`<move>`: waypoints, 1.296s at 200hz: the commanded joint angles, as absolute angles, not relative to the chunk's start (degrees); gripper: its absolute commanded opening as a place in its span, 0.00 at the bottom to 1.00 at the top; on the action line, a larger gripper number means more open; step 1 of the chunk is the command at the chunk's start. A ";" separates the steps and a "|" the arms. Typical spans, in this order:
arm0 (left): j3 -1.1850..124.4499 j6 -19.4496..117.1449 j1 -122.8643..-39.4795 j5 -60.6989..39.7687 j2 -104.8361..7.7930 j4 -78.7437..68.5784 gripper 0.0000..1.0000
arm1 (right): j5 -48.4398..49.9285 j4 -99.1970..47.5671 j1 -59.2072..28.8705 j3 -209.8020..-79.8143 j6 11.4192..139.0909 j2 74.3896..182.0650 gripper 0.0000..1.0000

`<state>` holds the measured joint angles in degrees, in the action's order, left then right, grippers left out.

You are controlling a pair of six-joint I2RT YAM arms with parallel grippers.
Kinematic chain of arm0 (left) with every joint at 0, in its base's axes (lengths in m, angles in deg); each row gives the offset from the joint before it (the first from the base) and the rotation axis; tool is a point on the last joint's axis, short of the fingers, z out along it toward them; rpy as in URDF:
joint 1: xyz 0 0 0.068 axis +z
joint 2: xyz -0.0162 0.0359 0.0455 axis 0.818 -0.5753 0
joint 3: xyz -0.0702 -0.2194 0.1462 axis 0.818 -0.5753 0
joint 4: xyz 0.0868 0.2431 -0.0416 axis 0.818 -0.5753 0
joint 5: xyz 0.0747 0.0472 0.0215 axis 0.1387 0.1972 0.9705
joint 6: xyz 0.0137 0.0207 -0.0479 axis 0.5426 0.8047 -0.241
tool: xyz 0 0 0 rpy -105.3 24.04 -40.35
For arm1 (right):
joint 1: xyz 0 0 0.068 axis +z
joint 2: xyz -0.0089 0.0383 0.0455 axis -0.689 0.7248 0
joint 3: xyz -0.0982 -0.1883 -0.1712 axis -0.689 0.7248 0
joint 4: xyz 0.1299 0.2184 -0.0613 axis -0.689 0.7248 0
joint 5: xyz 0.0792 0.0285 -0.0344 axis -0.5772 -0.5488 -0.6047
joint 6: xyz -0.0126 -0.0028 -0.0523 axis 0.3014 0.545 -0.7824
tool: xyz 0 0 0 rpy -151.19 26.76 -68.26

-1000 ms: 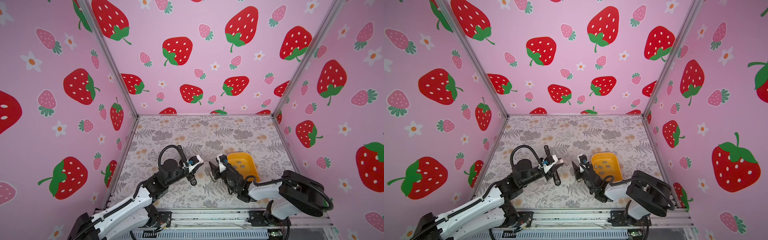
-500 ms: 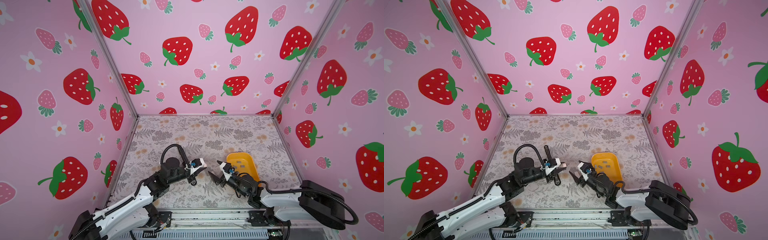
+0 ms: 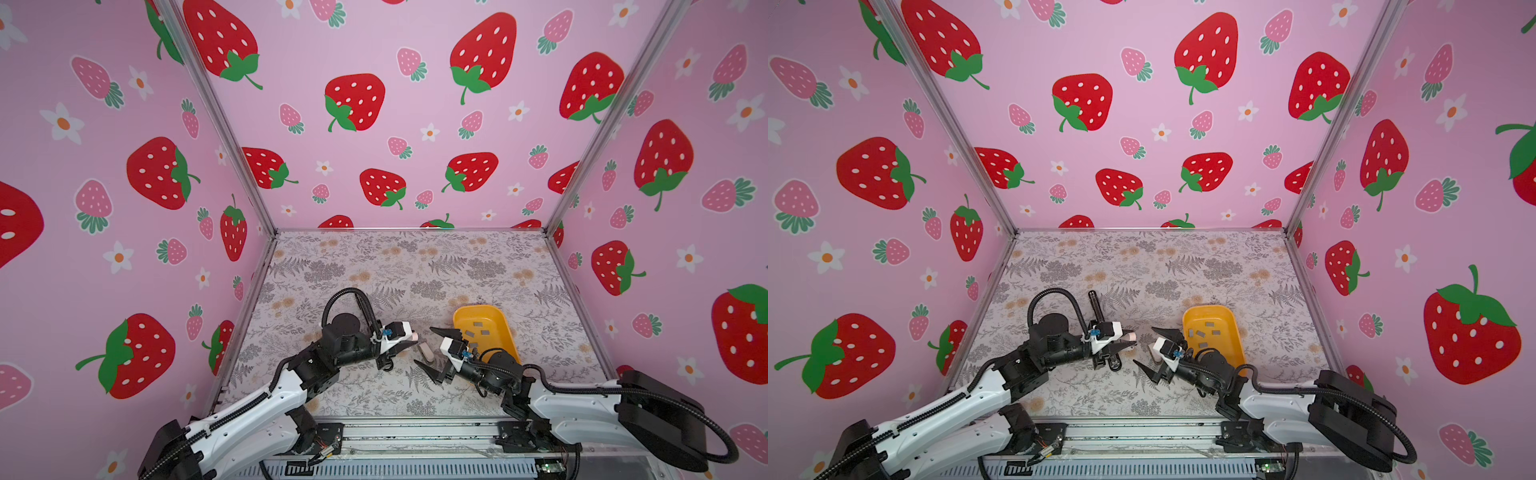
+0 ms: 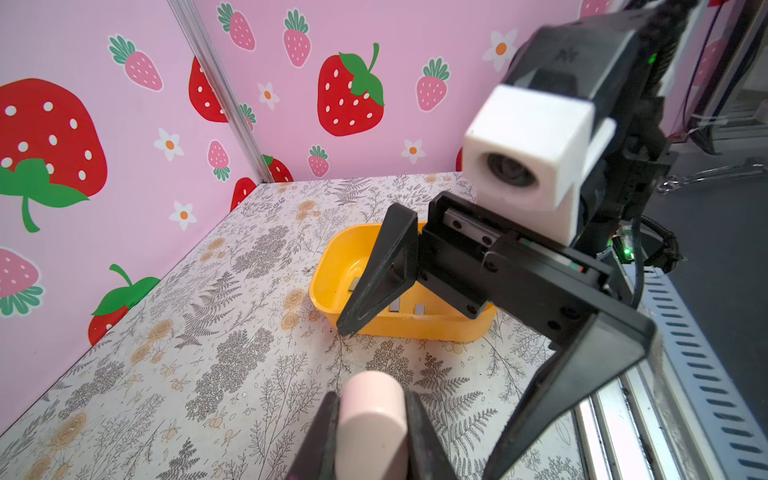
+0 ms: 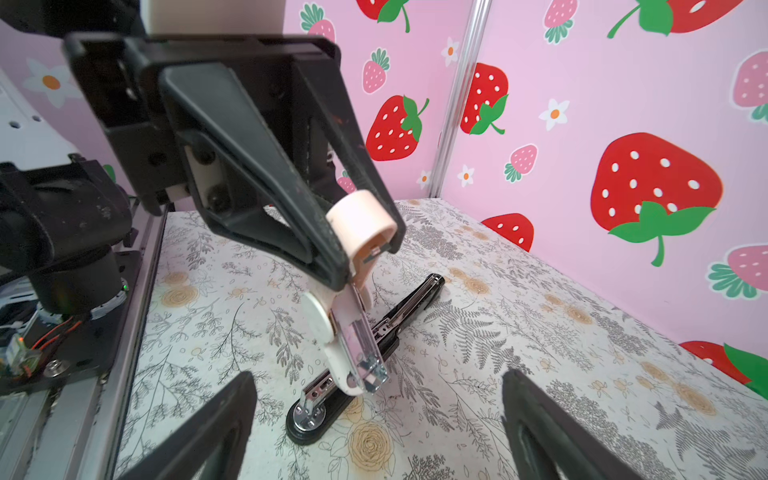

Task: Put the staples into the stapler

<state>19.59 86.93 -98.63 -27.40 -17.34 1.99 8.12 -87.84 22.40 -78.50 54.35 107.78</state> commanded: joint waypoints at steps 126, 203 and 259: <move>23.03 94.46 -98.96 -41.65 -17.75 -1.31 0.00 | -6.39 -87.83 22.64 -85.96 52.85 115.92 0.63; 21.64 92.90 -99.00 -38.21 -17.70 2.66 0.18 | 1.10 -87.78 22.66 -86.73 55.85 115.71 0.27; 20.32 80.67 -99.00 -15.51 -15.59 5.64 0.51 | 16.60 -82.03 22.72 -89.70 62.73 116.86 0.18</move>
